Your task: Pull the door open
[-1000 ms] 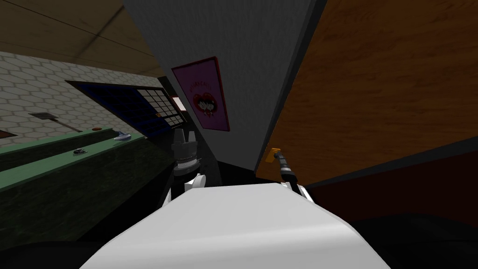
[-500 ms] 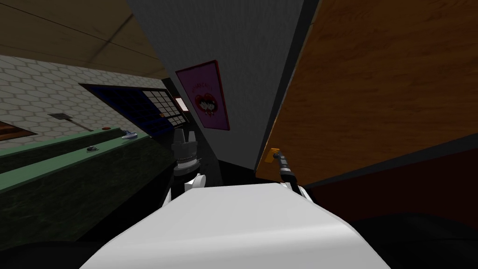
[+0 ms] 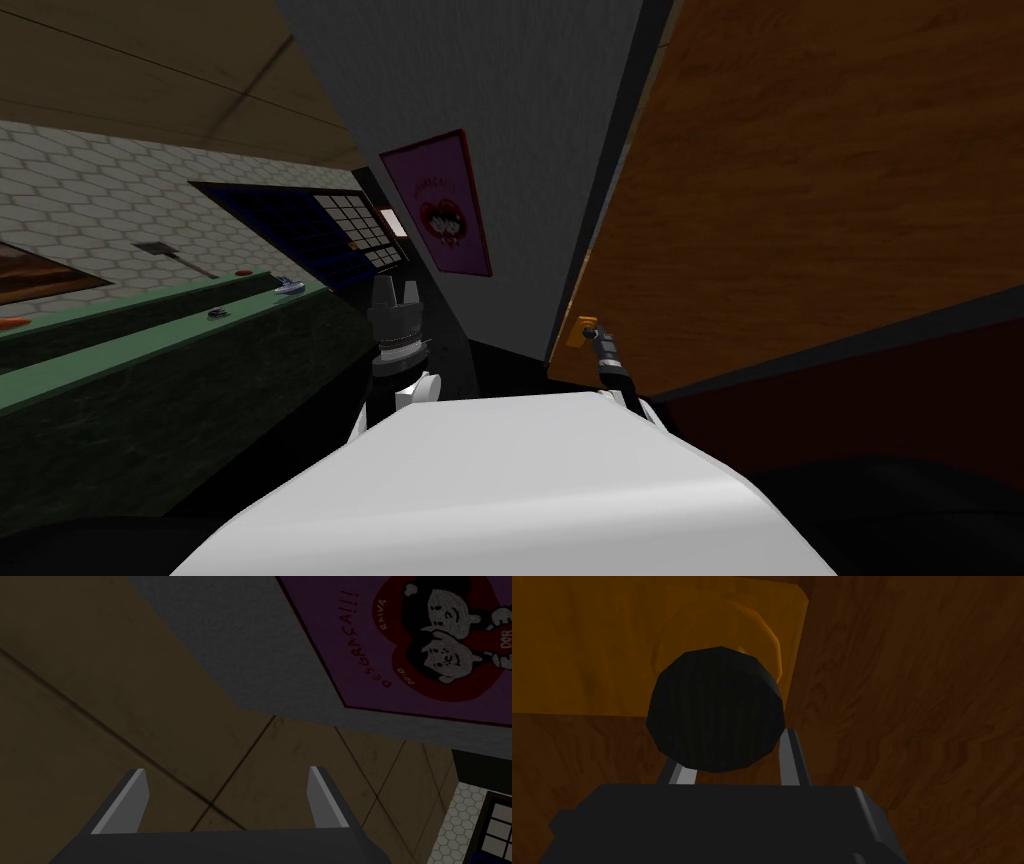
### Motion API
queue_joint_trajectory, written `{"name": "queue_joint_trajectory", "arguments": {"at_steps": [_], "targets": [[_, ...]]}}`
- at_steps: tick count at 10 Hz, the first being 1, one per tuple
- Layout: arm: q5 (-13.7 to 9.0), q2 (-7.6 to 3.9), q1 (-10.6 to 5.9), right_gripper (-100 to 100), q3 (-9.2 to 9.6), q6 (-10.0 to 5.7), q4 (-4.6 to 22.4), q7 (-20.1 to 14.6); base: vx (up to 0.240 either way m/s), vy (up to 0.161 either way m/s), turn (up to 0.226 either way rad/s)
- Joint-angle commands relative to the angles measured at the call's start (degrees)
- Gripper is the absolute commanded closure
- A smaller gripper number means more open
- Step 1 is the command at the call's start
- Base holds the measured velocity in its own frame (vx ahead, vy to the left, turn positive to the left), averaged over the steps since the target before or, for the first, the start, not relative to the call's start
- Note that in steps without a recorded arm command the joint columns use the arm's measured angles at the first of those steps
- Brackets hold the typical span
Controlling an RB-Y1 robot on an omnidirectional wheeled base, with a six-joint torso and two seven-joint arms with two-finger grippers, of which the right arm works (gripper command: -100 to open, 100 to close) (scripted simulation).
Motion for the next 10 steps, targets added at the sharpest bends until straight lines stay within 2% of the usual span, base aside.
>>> {"name": "queue_joint_trajectory", "arguments": {"at_steps": [1, 3, 4, 5, 6, 7, 8, 9, 10], "targets": [[-1.1, 0.24, -0.42, 100, 1.81, -0.66, -1.0, -1.5, -0.04, -0.03, 0.043], [-1.1, 0.24, -0.42, 100, 1.81, -0.66, -1.0, -1.5, -0.01, -0.002, -0.002], [-3.7, -0.13, -0.19, 100, 2.83, -0.67, -1.3, -3.9, -0.013, -0.008, 0.05], [-3.7, -0.13, -0.19, 100, 2.83, -0.67, -1.3, -3.9, -0.037, -0.009, 0.024], [-6.4, -0.49, 0.03, 100, 3.84, -0.68, -1.6, -6.3, -0.068, -0.017, 0.013], [-6.4, -0.49, 0.03, 100, 3.84, -0.68, -1.6, -6.3, -0.054, -0.017, 0.046], [-9.0, -0.86, 0.26, 100, 4.86, -0.69, -1.9, -8.6, -0.049, -0.027, 0.053], [-9.0, -0.86, 0.26, 100, 4.86, -0.69, -1.9, -8.6, -0.05, -0.019, 0.045], [-11.6, -1.22, 0.48, 100, 5.86, -0.7, -2.2, -11.0, -0.053, -0.03, 0.054]]}}
